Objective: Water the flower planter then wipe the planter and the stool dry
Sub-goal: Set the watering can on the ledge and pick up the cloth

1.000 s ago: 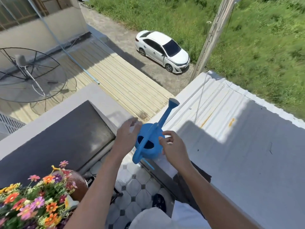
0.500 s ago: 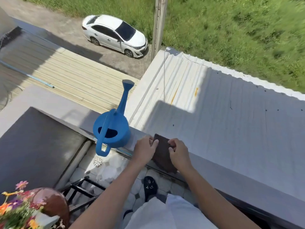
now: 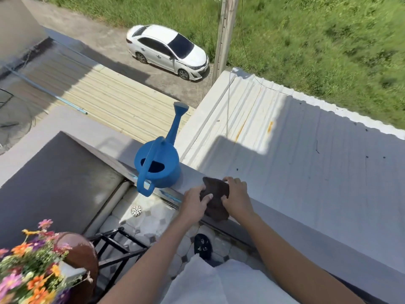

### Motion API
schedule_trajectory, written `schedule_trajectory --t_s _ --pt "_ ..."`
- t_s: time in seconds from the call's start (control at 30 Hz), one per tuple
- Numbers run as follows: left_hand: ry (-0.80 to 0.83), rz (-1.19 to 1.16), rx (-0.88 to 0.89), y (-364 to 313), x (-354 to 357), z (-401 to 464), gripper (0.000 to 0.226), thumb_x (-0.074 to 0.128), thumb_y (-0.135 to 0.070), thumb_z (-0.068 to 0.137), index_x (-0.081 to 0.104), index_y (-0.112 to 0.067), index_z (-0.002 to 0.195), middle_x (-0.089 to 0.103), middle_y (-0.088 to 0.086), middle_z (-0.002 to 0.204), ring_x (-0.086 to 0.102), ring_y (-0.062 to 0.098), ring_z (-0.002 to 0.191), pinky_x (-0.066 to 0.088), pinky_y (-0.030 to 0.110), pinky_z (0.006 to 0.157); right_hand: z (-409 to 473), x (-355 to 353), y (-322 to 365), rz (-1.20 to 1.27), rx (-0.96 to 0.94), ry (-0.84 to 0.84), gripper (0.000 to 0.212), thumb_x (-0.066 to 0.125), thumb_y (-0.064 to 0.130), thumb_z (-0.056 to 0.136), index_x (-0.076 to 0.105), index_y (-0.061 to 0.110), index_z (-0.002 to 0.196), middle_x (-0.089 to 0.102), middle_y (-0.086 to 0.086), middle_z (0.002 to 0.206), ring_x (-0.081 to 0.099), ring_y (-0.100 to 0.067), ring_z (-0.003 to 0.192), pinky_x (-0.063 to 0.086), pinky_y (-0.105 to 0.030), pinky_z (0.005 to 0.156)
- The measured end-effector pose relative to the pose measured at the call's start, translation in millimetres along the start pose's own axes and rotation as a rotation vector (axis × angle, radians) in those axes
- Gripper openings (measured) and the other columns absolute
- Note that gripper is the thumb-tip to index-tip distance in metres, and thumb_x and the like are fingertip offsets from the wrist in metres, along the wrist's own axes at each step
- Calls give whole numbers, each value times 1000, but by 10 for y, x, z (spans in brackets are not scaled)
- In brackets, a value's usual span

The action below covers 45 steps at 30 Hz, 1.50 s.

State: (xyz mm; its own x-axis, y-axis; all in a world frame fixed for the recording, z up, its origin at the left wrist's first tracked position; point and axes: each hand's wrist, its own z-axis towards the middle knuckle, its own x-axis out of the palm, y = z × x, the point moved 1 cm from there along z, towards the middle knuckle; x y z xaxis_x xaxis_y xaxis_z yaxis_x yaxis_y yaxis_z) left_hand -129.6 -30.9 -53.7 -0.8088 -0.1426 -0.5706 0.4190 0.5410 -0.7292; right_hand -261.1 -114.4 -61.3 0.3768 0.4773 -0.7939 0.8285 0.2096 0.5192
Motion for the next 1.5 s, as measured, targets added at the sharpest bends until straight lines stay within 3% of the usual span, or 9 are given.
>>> schedule_trajectory --t_s 0.17,0.37,0.5,0.6,0.73,0.9,1.1,1.3,1.5 --pt "-13 -2 201 170 -628 -407 1 59 -25 91 58 -25 92 55 -9 84 51 11 81 36 22 71 -135 12 566 116 -250 89 75 69 19 74 41 33 143 45 6 141 34 -19 126 39 -40 103" --pt "-197 -30 230 616 -1436 -1162 11 62 -24 89 67 -18 98 54 -13 85 53 -2 83 36 9 73 -655 48 1519 430 -520 518 54 65 -6 78 55 35 112 57 7 110 54 19 97 40 -3 86" --pt "-341 -94 137 1017 -1801 -1822 17 63 -28 90 69 -22 105 65 -11 93 58 1 89 42 14 76 -1011 341 2041 292 -621 609 22 58 31 70 63 13 83 62 -11 77 54 -9 69 44 -25 65" --pt "-442 -133 36 1262 -1885 -2273 15 67 -25 88 69 -24 102 61 -23 85 55 -7 76 36 9 65 -1287 594 2290 344 -613 613 9 52 22 77 59 18 80 59 -1 74 52 -9 70 44 -30 67" --pt "-559 -229 -155 1607 -1826 -2670 14 67 -27 88 70 -23 102 54 -16 69 41 5 60 32 20 58 -1524 884 2496 433 -555 599 8 51 19 81 58 25 81 58 12 75 54 -10 76 46 -36 74" --pt "-697 -467 -385 1859 -1633 -2829 12 65 -27 89 67 -24 100 66 -8 89 61 11 79 44 15 63 -1773 1147 2646 517 -441 612 18 50 2 86 59 17 82 59 4 77 53 -5 72 40 -9 60" --pt "-668 -831 -826 2351 -1394 -2723 25 47 -20 92 66 -4 95 63 11 77 48 18 60 37 28 60 -1761 1402 2730 665 -175 562 12 51 10 85 61 9 90 61 -10 79 57 -21 72 45 -36 64" --pt "-804 -1400 -913 2490 -1410 -2321 24 31 -35 102 49 -19 99 55 8 73 37 13 45 27 20 35 -1531 1615 2772 712 22 659 19 65 20 81 69 11 97 71 -23 93 66 -29 77 53 -43 67" --pt "-1007 -1624 -949 2564 -1496 -2017 26 21 -17 104 45 -18 96 46 6 76 33 13 55 23 24 49 -1252 1767 2794 737 312 726 12 63 12 82 60 4 91 57 -16 82 56 -31 71 42 -36 54"
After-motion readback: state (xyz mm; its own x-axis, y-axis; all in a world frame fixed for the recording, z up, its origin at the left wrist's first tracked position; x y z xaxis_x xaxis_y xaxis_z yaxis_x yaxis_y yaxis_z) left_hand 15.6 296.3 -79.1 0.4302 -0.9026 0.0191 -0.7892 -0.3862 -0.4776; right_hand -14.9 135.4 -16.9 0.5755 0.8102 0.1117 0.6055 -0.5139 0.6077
